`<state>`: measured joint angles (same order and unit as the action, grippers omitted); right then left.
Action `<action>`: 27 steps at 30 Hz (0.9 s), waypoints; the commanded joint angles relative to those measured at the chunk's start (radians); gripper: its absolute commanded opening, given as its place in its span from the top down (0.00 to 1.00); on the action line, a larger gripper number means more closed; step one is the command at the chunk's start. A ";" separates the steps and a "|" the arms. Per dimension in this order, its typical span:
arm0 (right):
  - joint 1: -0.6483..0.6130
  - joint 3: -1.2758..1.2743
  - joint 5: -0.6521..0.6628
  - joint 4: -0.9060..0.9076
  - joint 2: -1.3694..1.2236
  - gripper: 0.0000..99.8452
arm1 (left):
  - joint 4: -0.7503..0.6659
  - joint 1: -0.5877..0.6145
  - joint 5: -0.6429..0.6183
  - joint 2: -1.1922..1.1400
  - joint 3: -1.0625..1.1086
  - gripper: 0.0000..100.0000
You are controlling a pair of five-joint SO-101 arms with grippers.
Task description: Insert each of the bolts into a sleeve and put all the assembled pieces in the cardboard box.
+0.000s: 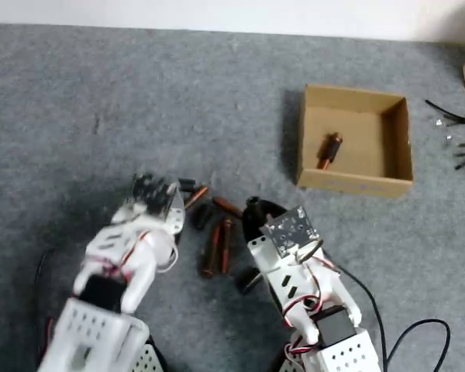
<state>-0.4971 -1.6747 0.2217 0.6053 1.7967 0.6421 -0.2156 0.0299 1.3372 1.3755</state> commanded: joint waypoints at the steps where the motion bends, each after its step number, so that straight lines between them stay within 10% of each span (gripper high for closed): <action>1: 0.013 -0.140 0.009 -0.018 0.015 0.99 | 0.120 -0.019 0.020 -0.539 -0.308 0.99; 10: 0.013 -0.140 0.009 -0.018 0.010 0.99 | 0.374 -0.019 0.110 -1.104 -0.682 0.89; 27: 0.013 -0.140 0.009 -0.018 0.013 0.99 | 0.153 0.013 0.161 -1.116 -0.573 0.79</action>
<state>-0.4941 -1.6747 0.2217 0.6053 1.7967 0.8539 -0.2156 0.1849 0.2171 0.7925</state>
